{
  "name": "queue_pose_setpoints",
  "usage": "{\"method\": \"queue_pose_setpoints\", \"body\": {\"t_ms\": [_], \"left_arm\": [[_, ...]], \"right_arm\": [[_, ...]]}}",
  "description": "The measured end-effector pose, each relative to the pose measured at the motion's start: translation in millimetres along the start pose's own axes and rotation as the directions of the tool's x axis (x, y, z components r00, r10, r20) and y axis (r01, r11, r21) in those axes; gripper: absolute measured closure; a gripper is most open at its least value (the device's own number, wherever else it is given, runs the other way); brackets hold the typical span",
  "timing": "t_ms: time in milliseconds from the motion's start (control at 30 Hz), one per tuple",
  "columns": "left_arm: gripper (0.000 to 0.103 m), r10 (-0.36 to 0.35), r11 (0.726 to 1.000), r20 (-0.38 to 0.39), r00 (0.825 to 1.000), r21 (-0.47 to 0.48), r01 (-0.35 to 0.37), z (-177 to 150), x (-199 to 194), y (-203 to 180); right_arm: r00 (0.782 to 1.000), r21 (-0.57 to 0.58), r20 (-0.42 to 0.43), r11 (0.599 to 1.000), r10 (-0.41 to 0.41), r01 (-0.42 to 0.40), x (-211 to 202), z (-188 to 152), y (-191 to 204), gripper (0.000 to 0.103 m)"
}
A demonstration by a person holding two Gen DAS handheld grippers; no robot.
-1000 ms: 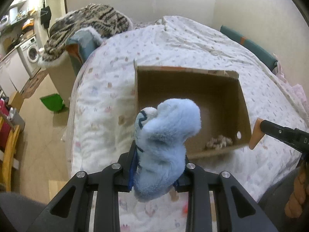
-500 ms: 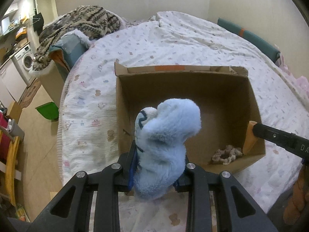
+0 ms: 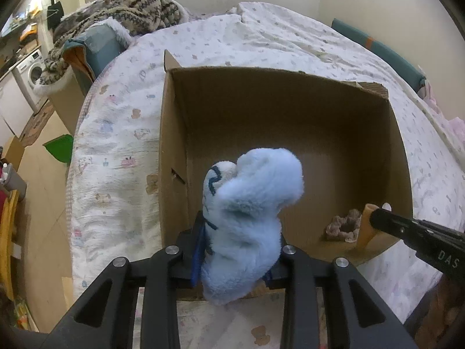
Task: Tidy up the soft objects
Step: 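Lift the blue plush toward the box while the right gripper grasps the peach cylinder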
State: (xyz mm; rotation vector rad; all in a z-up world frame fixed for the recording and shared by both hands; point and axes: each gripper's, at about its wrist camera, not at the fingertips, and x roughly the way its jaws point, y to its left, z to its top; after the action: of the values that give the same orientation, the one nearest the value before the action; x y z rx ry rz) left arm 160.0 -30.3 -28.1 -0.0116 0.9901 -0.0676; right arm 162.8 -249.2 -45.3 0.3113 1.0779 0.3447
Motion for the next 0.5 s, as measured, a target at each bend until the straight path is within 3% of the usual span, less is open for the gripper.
{"method": "queue_pose_setpoints", "body": {"t_ms": [500], "left_arm": [[0.067, 0.03, 0.999, -0.01, 1.0, 0.025, -0.029, -5.6, 5.9, -5.1]], "right_arm": [[1.0, 0.036, -0.021, 0.999, -0.015, 0.016, 4.7, 0.2, -8.6, 0.096]]}}
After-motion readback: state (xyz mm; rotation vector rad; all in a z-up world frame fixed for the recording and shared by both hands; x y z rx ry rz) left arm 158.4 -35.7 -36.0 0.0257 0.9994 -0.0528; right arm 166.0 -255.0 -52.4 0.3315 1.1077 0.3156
